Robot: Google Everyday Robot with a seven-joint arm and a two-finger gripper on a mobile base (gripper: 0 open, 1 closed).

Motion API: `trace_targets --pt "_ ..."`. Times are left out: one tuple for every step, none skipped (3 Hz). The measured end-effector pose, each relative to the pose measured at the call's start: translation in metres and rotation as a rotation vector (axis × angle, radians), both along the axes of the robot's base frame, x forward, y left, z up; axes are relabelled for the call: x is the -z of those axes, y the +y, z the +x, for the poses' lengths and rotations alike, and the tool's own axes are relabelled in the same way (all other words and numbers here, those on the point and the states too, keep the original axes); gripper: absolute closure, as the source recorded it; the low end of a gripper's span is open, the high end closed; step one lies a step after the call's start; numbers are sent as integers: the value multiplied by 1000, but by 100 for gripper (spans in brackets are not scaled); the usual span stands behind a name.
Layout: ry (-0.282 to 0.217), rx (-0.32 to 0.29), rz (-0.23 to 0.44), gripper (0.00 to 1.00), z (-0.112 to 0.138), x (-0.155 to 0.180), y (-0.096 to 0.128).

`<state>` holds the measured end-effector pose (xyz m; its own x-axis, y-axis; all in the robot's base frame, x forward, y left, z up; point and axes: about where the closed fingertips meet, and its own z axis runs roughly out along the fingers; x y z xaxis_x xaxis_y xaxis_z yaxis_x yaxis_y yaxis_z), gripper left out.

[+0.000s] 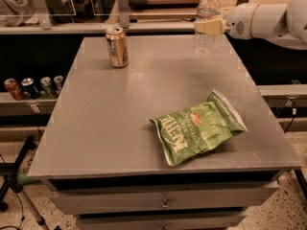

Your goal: Move water bottle near green jalapeno chip bag

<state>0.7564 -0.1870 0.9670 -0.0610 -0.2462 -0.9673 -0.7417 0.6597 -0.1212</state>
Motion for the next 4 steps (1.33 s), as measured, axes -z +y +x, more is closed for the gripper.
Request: trace_targets --pt "-27 -149 -14 100 -16 -13 24" --pt "-22 -312 -33 100 -40 -15 48" --pt "-1 -366 -46 100 -52 -10 54" --pt "-1 -366 -46 100 -52 -10 54"
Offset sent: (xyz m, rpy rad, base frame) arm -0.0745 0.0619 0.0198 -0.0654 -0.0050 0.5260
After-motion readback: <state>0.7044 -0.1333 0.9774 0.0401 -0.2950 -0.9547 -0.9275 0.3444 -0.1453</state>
